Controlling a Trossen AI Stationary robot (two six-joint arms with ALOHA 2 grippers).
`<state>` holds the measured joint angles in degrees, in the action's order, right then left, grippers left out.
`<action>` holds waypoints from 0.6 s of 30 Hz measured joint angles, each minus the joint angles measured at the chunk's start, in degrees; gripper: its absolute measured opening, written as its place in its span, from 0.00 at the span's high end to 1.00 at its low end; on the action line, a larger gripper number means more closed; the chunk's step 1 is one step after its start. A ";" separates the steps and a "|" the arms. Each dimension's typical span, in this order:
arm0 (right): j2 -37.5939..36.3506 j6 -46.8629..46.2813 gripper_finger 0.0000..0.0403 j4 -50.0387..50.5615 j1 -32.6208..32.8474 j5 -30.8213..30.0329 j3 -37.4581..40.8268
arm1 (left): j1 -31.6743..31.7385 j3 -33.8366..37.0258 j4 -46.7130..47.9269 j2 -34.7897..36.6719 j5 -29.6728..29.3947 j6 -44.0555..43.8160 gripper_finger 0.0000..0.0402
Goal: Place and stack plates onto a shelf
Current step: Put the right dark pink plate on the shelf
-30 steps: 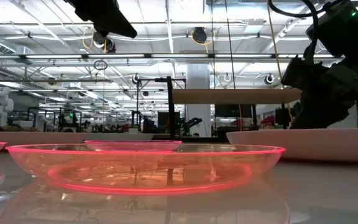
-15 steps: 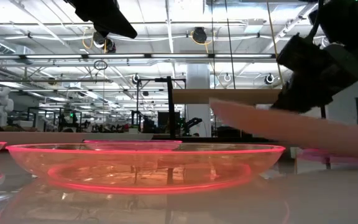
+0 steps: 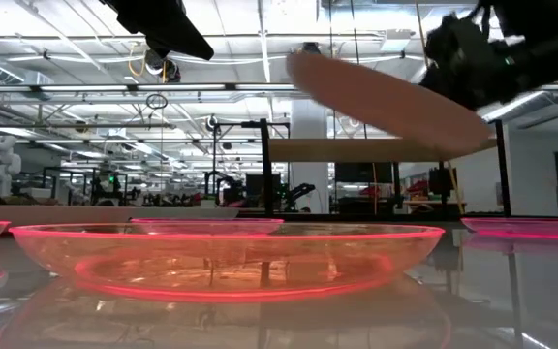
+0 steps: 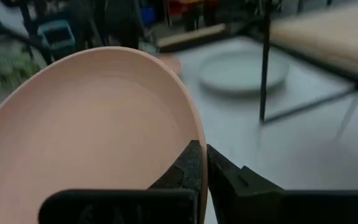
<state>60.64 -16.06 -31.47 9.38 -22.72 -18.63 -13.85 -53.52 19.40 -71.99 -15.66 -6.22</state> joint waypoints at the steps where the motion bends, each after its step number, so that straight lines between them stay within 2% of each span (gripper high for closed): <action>1: -1.00 0.93 1.00 1.34 -0.47 0.00 -0.98 | 0.00 0.00 0.00 0.00 0.00 0.00 0.99; 10: -6.13 13.35 1.00 18.00 -6.81 0.02 -14.34 | 0.00 0.00 -0.49 0.00 0.00 -0.30 0.99; 18: -6.29 25.95 1.00 23.33 -14.86 0.08 -23.37 | 0.00 0.00 -2.58 0.00 -1.17 0.06 0.99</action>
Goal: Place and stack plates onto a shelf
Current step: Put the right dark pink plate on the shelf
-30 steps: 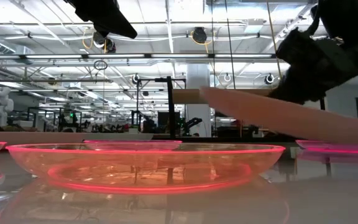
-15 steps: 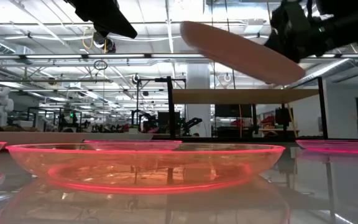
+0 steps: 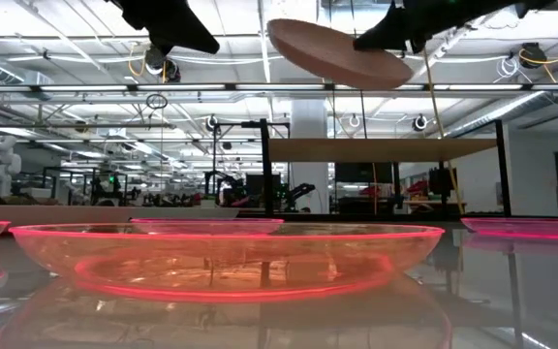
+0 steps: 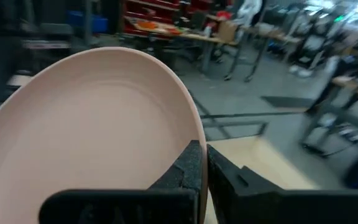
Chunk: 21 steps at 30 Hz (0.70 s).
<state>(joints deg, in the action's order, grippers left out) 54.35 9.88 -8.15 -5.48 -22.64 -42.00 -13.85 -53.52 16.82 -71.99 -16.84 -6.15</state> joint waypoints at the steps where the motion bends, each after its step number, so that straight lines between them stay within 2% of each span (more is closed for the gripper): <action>1: 0.00 1.32 1.00 -0.01 -1.45 0.02 -0.63 | 0.00 0.00 -0.21 0.00 -0.18 -0.04 0.99; 8: 0.04 3.22 1.00 2.39 -15.36 0.72 -4.67 | 0.17 0.00 -1.11 0.00 -1.17 -1.60 0.99; 15: 2.27 -0.89 1.00 3.43 -29.18 12.70 -7.36 | 2.72 0.00 -1.27 0.00 -4.79 0.29 0.99; 21: 5.86 -4.44 1.00 5.53 -35.85 15.94 -10.14 | 5.61 0.00 -1.40 0.00 -4.84 0.46 0.99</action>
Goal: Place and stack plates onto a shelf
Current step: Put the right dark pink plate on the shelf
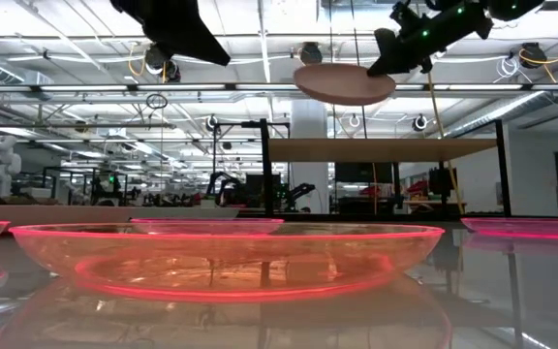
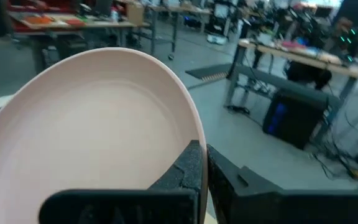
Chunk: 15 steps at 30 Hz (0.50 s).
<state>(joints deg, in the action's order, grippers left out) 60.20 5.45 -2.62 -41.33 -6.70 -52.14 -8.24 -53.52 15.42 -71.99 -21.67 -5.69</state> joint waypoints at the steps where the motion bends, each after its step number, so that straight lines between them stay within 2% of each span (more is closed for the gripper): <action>1: 0.56 -0.07 1.00 1.05 -0.81 0.45 -0.68 | 0.40 0.00 0.00 0.00 0.00 0.00 0.99; 10: 1.97 -0.26 1.00 13.90 -7.91 0.67 -5.49 | 1.91 0.00 0.07 0.00 -0.02 0.00 0.99; 15: 1.92 -0.18 1.00 20.68 -12.00 0.59 -5.69 | 1.89 0.00 0.09 0.00 0.00 -0.01 0.99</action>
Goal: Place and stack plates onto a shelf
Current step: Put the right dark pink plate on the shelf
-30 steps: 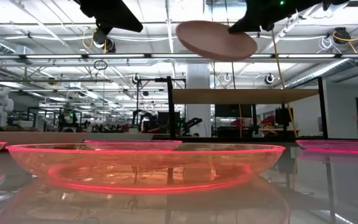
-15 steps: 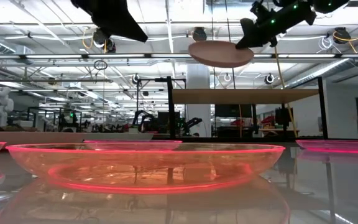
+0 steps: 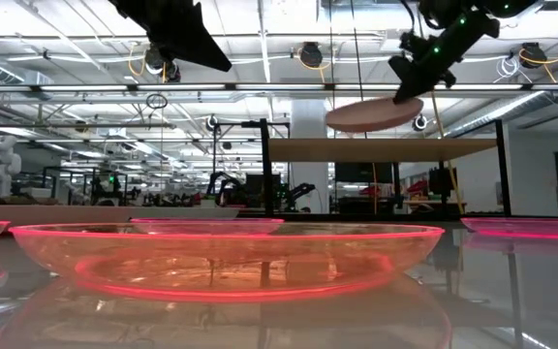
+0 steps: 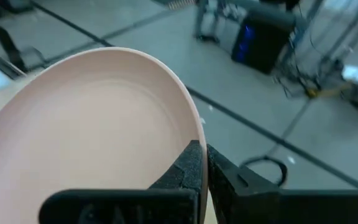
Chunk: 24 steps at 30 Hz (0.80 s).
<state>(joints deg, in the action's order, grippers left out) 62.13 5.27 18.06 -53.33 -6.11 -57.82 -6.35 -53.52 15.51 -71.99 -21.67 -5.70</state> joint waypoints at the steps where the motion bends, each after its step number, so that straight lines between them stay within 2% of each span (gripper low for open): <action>1: 0.00 0.16 1.00 1.00 -0.63 0.00 0.00 | 0.01 0.00 0.02 0.00 0.02 -0.02 0.99; 12: -0.04 1.23 1.00 7.07 -7.02 0.22 0.00 | 0.00 0.00 0.07 0.00 0.66 -0.04 0.99; 24: -0.07 1.67 0.99 11.07 -8.65 0.00 0.25 | 0.00 0.00 0.07 0.00 0.78 -0.15 0.99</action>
<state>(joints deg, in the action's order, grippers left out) 62.06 6.94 29.14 -61.98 -6.11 -57.57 -6.35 -53.52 15.57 -71.99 -20.90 -5.85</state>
